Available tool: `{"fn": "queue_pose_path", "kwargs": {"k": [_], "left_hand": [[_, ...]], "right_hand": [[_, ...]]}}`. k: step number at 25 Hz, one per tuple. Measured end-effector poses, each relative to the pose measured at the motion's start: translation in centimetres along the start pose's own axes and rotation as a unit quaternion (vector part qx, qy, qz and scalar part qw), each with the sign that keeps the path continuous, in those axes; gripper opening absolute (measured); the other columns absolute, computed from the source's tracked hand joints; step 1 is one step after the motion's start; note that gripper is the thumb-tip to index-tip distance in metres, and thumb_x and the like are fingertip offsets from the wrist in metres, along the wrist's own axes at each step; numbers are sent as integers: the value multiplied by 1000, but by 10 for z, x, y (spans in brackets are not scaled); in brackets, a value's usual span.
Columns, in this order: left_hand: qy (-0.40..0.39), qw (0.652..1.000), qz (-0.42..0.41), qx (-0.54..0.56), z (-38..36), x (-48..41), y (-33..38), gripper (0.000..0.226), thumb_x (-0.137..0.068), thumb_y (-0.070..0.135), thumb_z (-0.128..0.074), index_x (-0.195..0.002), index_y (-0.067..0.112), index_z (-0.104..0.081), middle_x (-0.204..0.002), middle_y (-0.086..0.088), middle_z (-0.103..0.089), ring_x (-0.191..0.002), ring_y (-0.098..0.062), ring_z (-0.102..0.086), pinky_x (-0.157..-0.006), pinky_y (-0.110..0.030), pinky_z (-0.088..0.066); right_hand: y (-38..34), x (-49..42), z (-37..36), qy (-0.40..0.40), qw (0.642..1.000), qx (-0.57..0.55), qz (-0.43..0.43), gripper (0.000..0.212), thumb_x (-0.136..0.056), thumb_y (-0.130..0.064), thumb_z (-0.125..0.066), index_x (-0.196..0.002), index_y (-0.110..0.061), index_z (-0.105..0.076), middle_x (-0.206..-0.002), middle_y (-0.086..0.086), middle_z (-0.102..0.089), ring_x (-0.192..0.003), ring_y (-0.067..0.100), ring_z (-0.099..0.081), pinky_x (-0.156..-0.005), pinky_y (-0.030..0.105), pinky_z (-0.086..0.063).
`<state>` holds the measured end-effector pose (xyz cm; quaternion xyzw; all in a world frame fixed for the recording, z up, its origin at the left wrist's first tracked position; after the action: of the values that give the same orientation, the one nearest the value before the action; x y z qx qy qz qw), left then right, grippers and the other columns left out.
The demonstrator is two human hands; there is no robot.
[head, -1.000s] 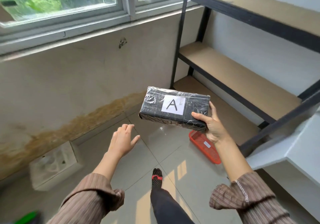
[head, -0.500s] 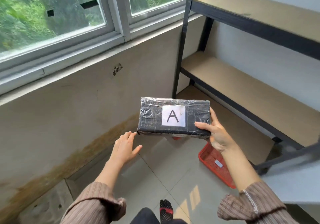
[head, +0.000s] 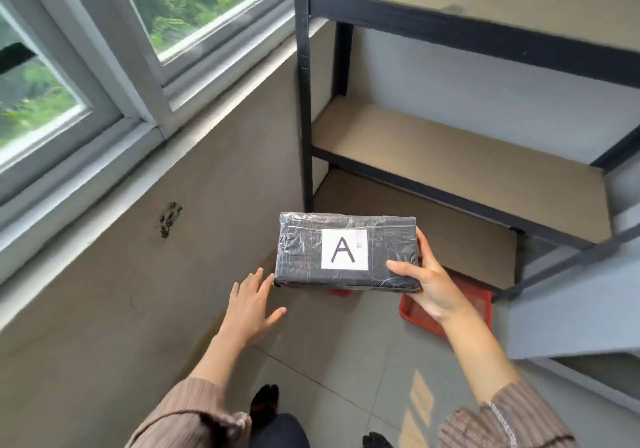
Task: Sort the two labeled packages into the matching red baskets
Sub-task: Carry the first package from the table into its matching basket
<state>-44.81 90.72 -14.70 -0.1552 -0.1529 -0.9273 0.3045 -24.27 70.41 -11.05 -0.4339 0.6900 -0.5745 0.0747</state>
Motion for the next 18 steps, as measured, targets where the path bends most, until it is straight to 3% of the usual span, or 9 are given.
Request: {"fn": "queue_pose_path", "kwargs": {"k": [4, 11, 18], "left_hand": [[-42, 996, -76, -20, -9, -49, -24, 72, -93, 50, -45, -149, 17, -13, -161, -7, -4, -148, -25, -9, -122, -43, -10], [-79, 990, -117, -4, -79, -136, -71, 71, -93, 47, -45, -149, 17, -13, -160, -8, -8, -148, -21, -8, -122, -42, -3], [-29, 991, -126, 36, -198, -241, -103, 74, -89, 47, -54, -148, 18, -20, -159, -5, -15, -147, -16, -13, -122, -40, -7]], "right_hand": [[28, -20, -7, 86, 995, -38, 21, 92, -61, -3, -74, -136, -39, -36, -138, 9, -54, -120, 30, -57, -89, 40, -53], [108, -94, -4, 192, 980, -46, 26, 88, -64, 0, -71, -133, -42, -36, -119, -1, -66, -100, 19, -67, -68, 31, -59], [229, -204, 49, 244, 969, -30, 20, 92, -71, 6, -68, -141, -37, -28, -114, -3, -67, -96, 16, -67, -94, 43, -50]]}}
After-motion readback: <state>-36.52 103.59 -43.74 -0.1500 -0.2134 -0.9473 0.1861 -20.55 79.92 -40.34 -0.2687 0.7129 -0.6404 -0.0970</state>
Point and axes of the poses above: each hand's wrist, its own x-axis away from the middle knuckle, its own z-axis out of the back of the hand, y = z × x, the point moved 9 cm from there along -x, towards the middle knuckle
